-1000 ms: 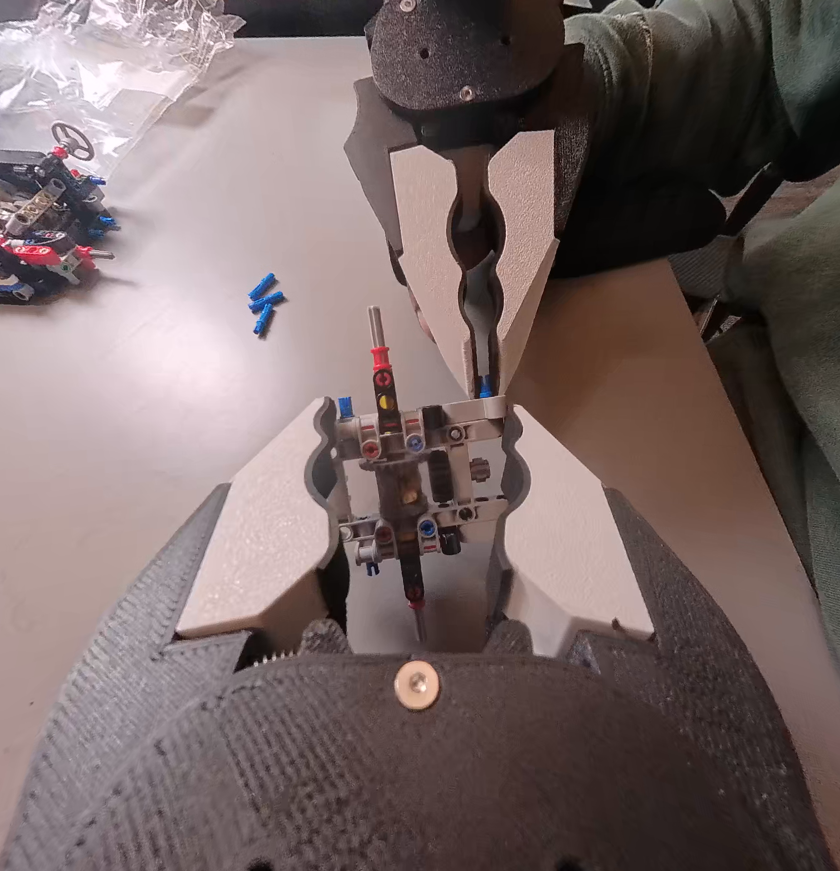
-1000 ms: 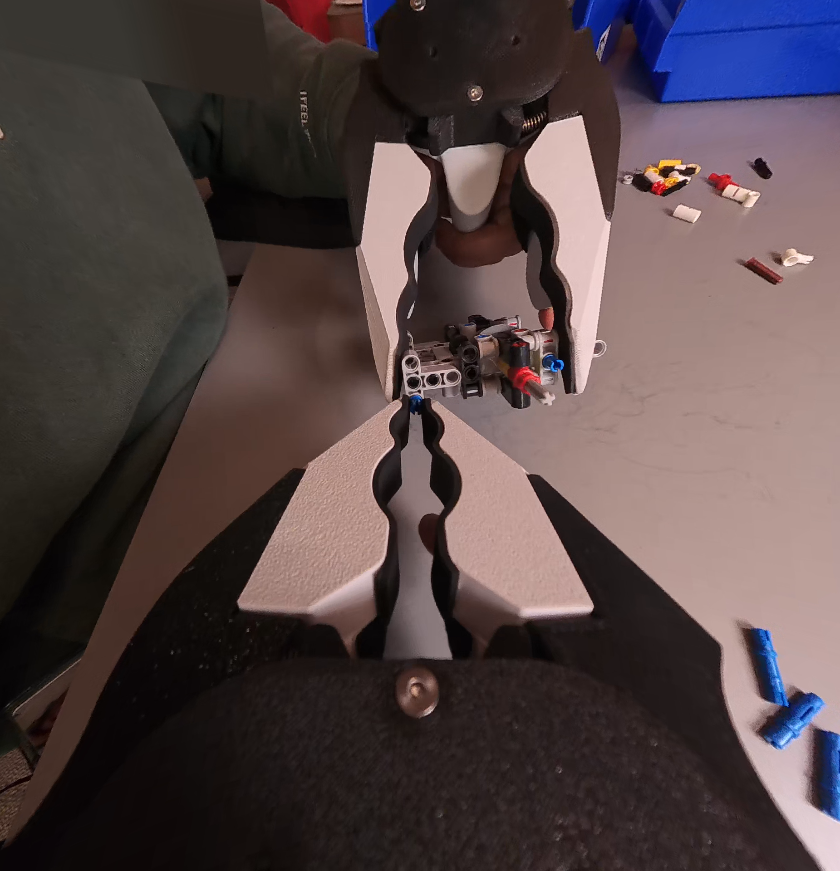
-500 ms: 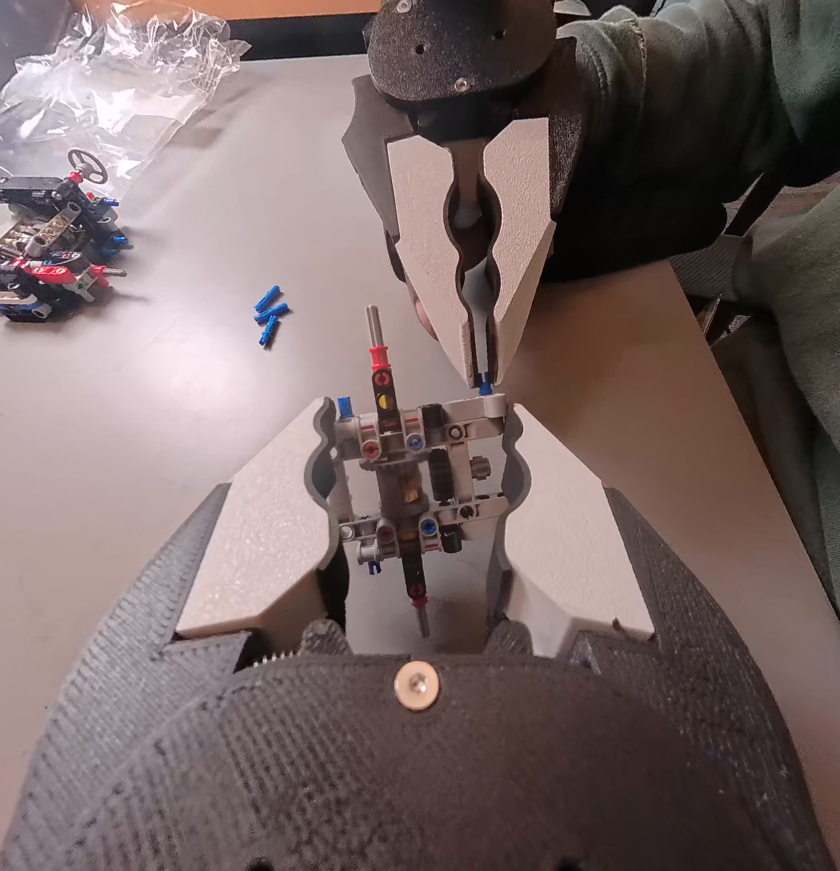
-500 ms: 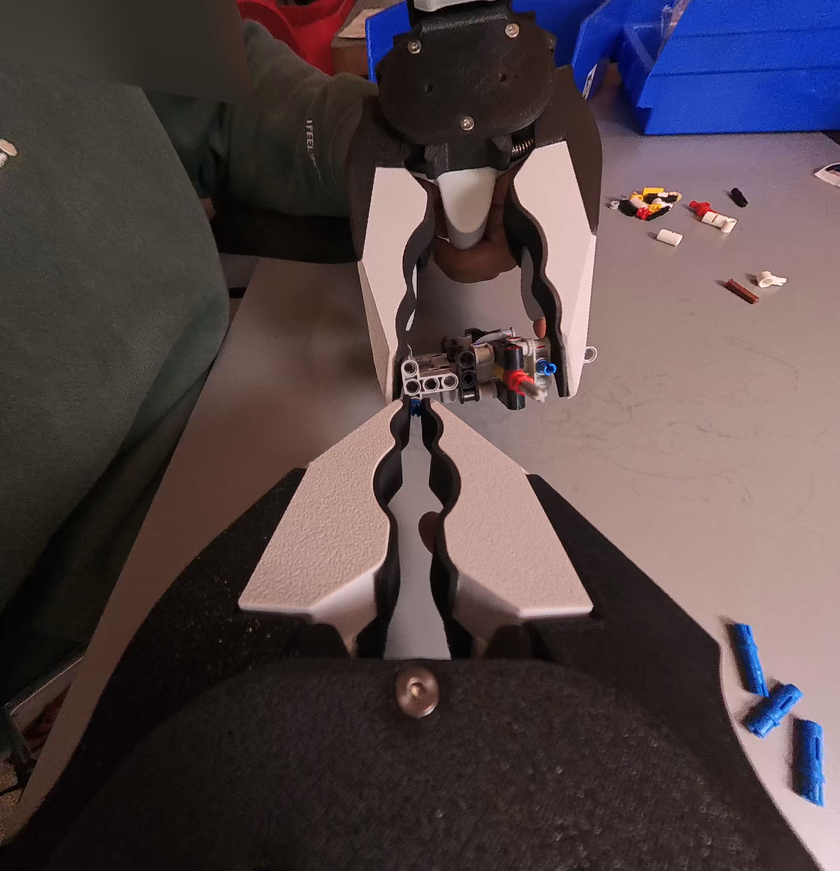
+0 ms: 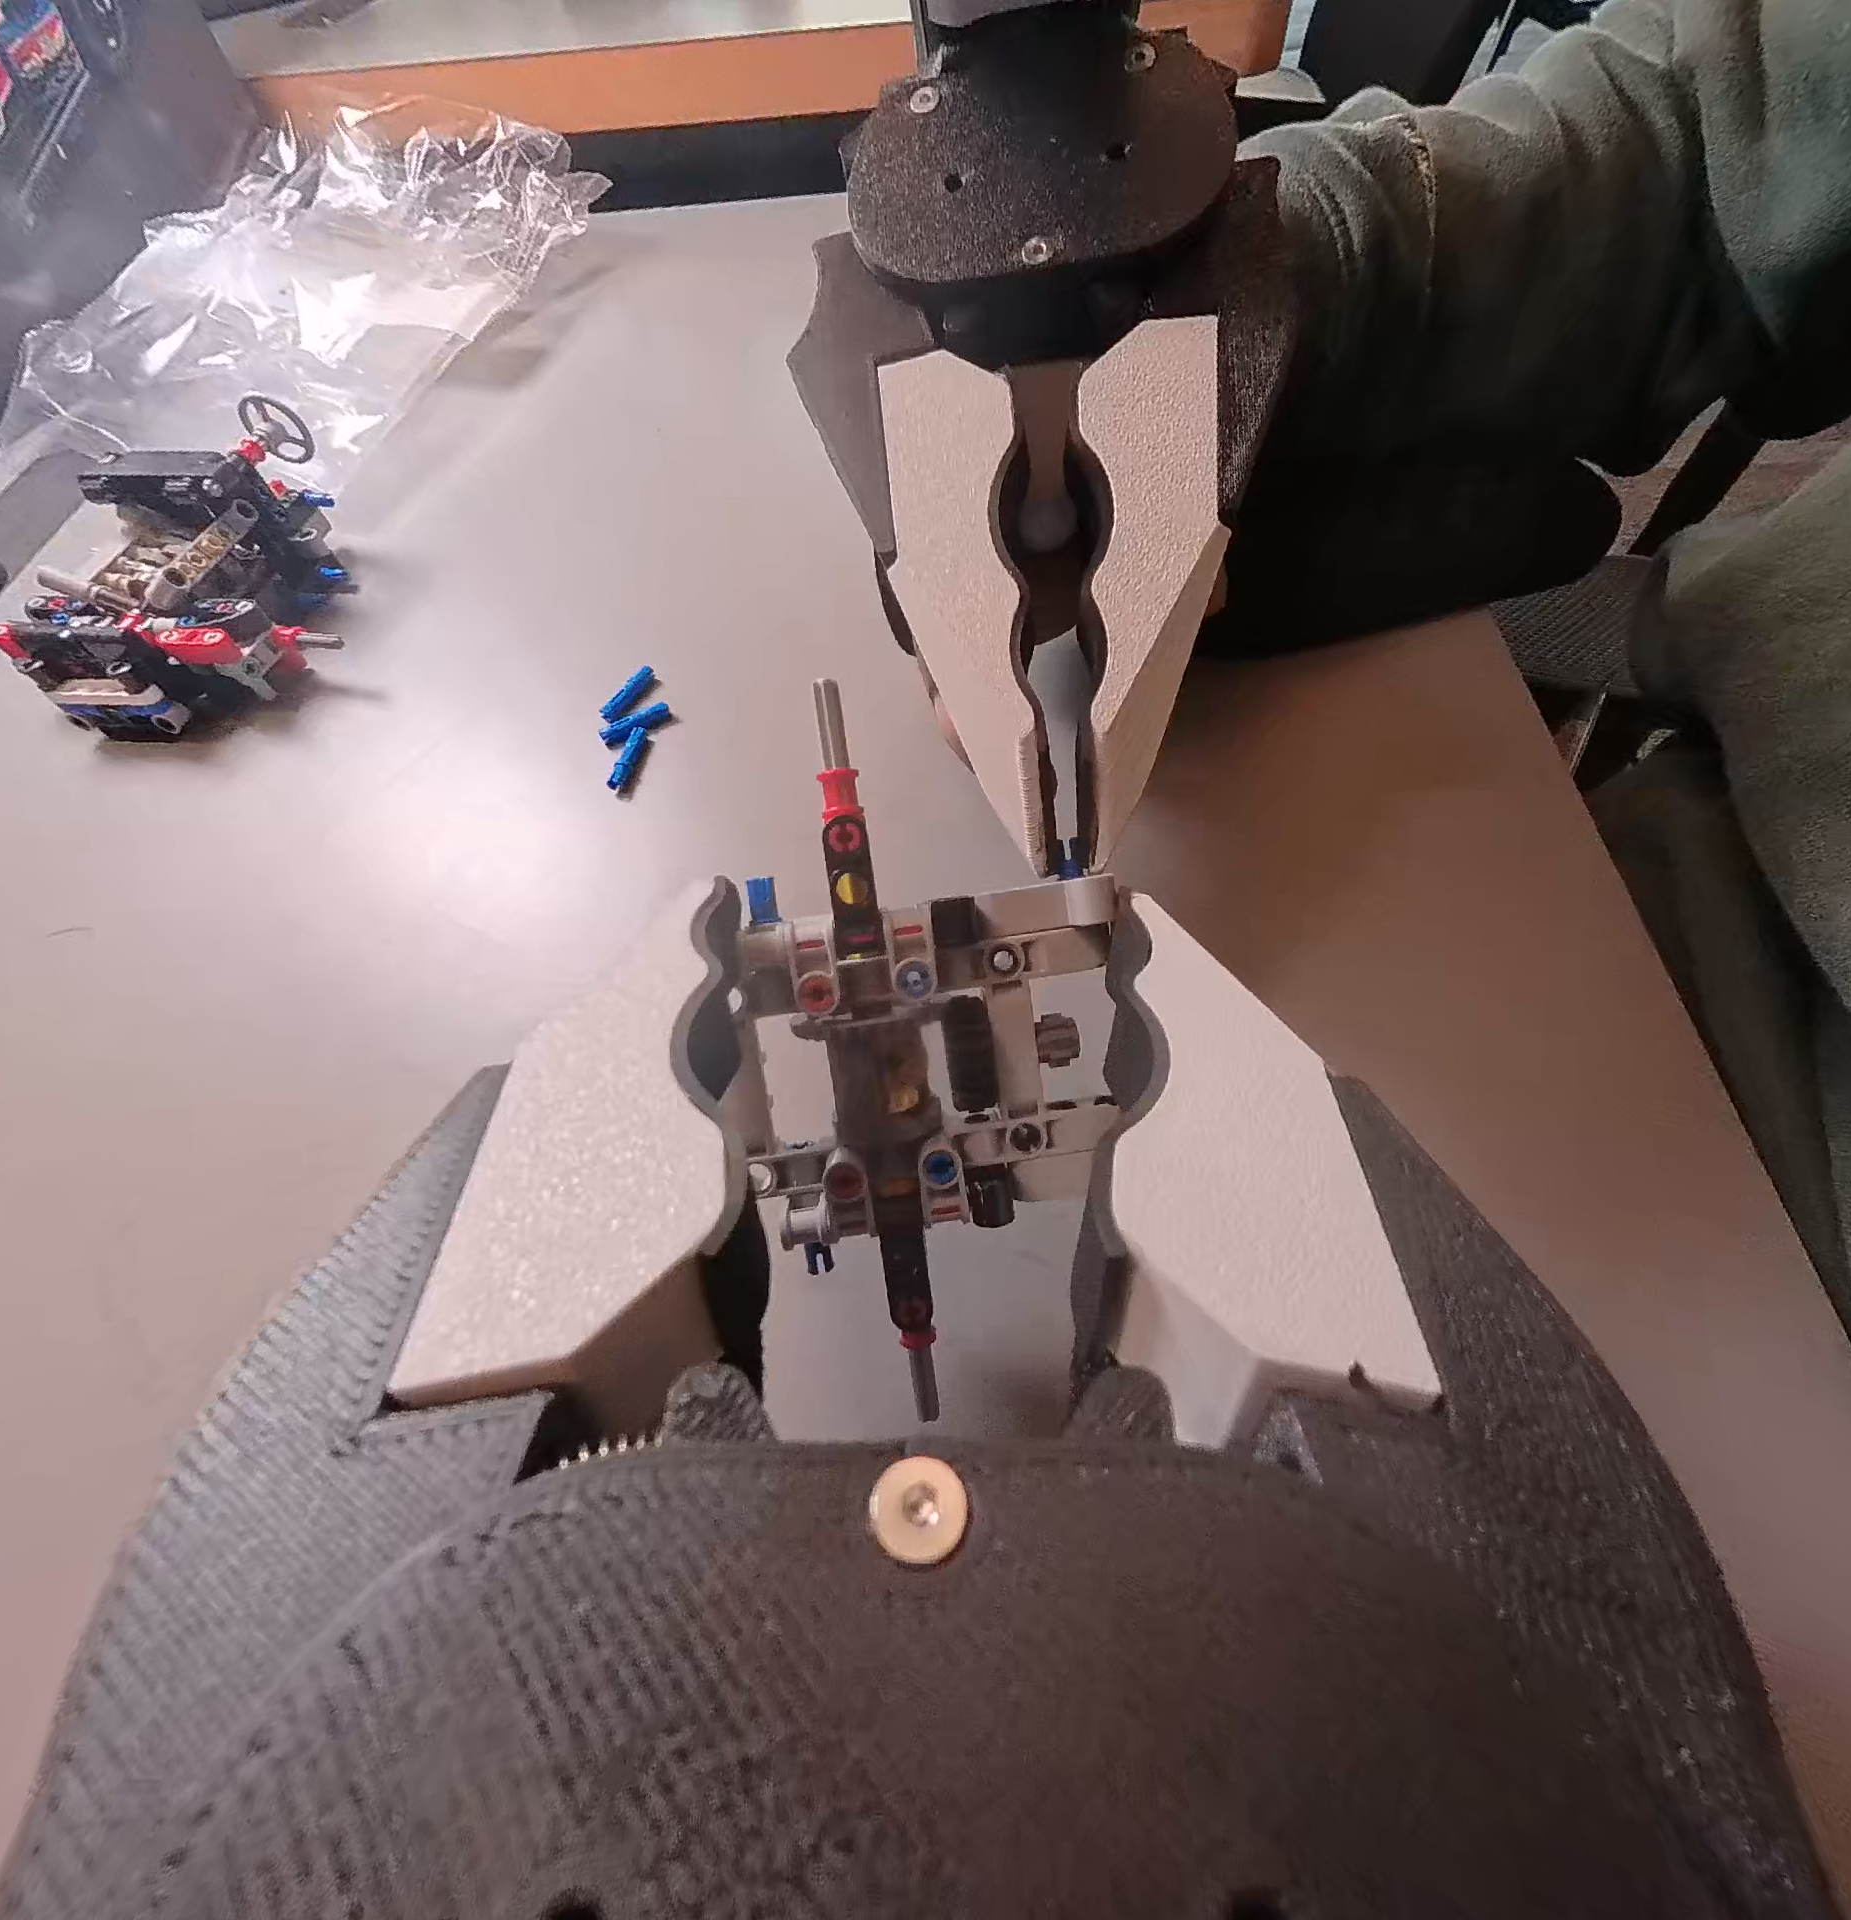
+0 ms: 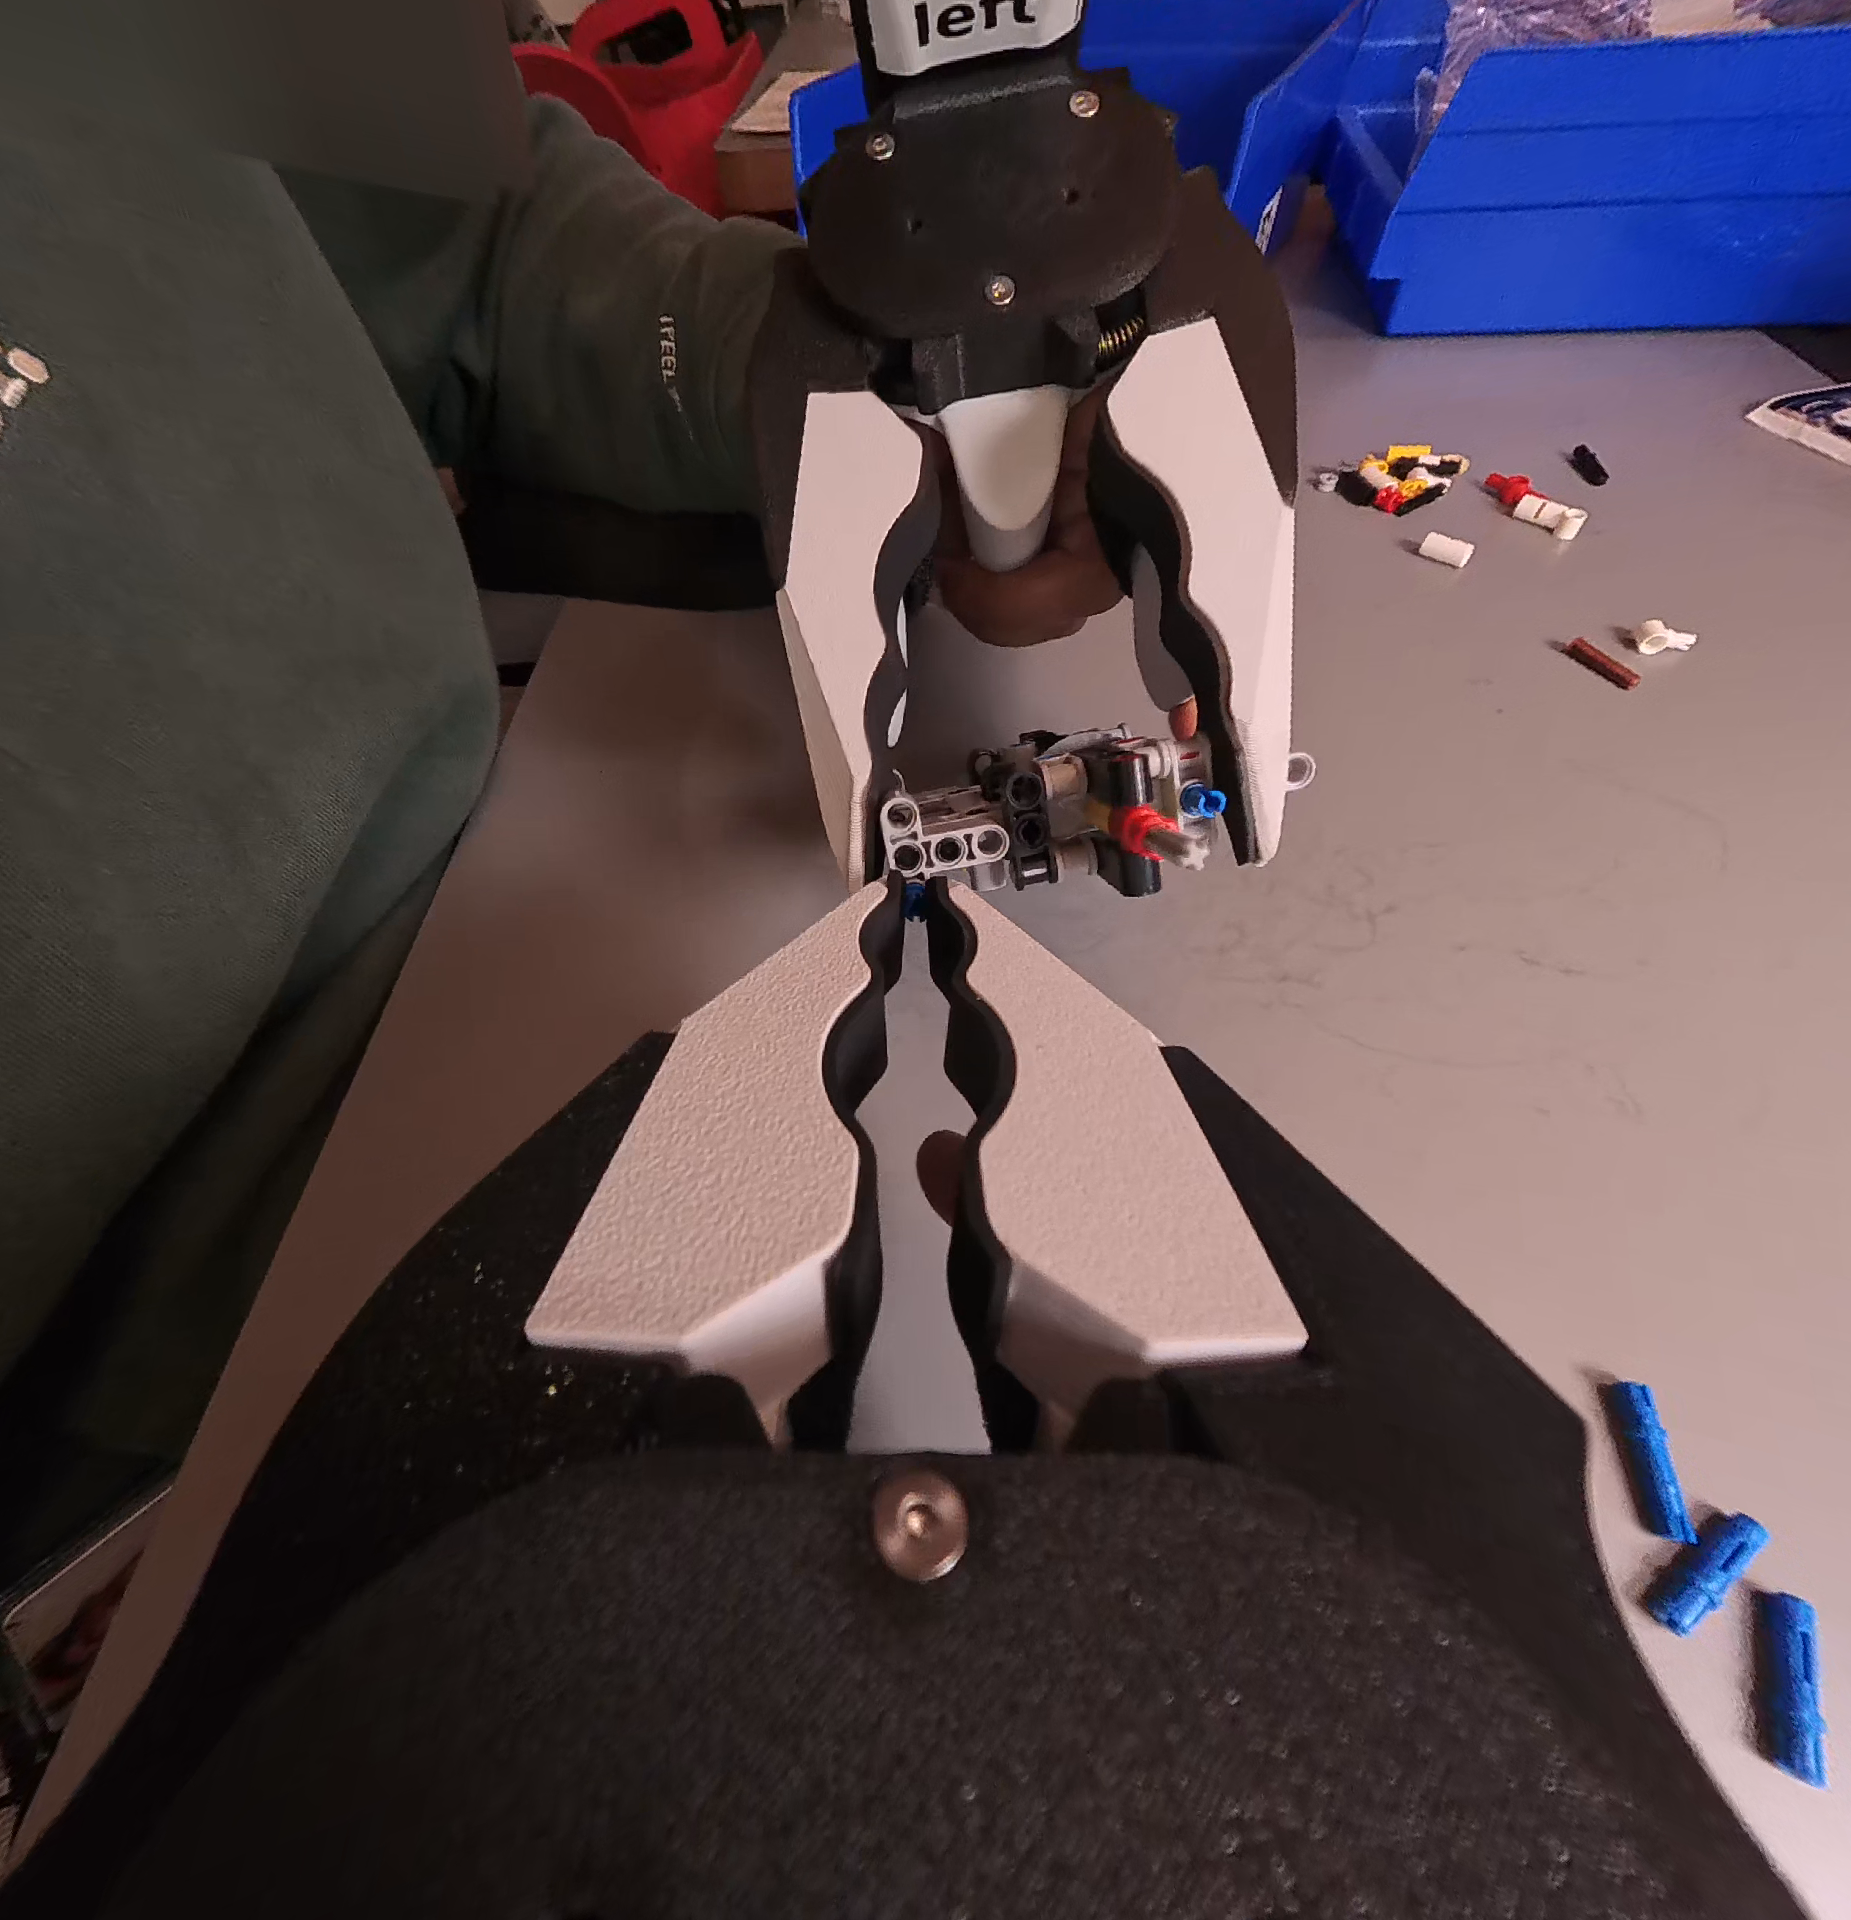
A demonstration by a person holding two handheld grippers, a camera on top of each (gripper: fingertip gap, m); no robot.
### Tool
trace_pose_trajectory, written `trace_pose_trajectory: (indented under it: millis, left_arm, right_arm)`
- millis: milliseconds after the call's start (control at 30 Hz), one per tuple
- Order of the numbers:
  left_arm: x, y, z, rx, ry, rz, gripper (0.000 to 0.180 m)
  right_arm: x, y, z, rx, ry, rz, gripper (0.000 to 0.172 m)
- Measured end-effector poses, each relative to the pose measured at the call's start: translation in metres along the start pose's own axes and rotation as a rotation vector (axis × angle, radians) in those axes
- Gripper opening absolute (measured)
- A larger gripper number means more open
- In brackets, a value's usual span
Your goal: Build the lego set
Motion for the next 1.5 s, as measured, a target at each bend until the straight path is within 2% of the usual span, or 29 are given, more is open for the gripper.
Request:
trace_pose_trajectory:
  millis: [133, 267, 433, 600, 800, 867, 1033, 1100, 1200, 1400, 1500]
  left_arm:
    - [0.003, 0.002, 0.0, 0.013, -0.065, 0.029, 0.071]
    - [0.004, 0.004, -0.001, 0.041, -0.103, 0.025, 0.071]
    - [0.002, -0.002, -0.001, 0.105, -0.093, -0.05, 0.071]
    - [-0.003, -0.011, -0.005, 0.166, 0.013, -0.129, 0.072]
    - [-0.004, -0.01, -0.006, 0.174, 0.028, -0.133, 0.072]
    - [-0.004, -0.008, -0.006, 0.173, 0.023, -0.128, 0.072]
    - [-0.005, -0.003, -0.01, 0.158, 0.039, -0.107, 0.072]
    - [-0.005, -0.002, -0.011, 0.148, 0.045, -0.096, 0.072]
    - [-0.005, 0.0, -0.013, 0.145, 0.045, -0.084, 0.072]
    - [-0.004, 0.008, -0.015, 0.122, 0.022, -0.042, 0.072]
    - [-0.003, 0.012, -0.015, 0.083, 0.002, 0.006, 0.071]
  right_arm:
    - [0.003, 0.005, 0.003, -0.018, -0.011, 0.062, 0.003]
    - [0.006, 0.018, 0.006, -0.014, -0.012, 0.109, 0.014]
    - [-0.003, 0.015, 0.007, -0.039, 0.012, 0.04, 0.014]
    - [-0.007, 0.004, 0.005, -0.074, 0.09, -0.051, 0.016]
    - [-0.01, 0.004, 0.008, -0.098, 0.096, -0.068, 0.017]
    - [-0.011, 0.011, 0.015, -0.156, 0.092, -0.083, 0.016]
    - [-0.035, 0.053, 0.054, -0.469, -0.079, -0.307, 0.006]
    - [-0.052, 0.065, 0.06, -0.477, -0.193, -0.43, 0.014]
    - [-0.065, 0.068, 0.061, -0.465, -0.239, -0.528, 0.016]
    - [-0.064, 0.058, 0.07, -0.466, -0.203, -0.656, 0.015]
    - [-0.062, 0.053, 0.074, -0.431, -0.193, -0.672, 0.004]
Point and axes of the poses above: each gripper's, where its closed fingertips meet, y back along the fingers, x out of its top, z = x × y across the jaws, the point moved 9 cm from there along y, back along the fingers, and after that the axes turned 15 degrees about y, right-handed, at the moved point
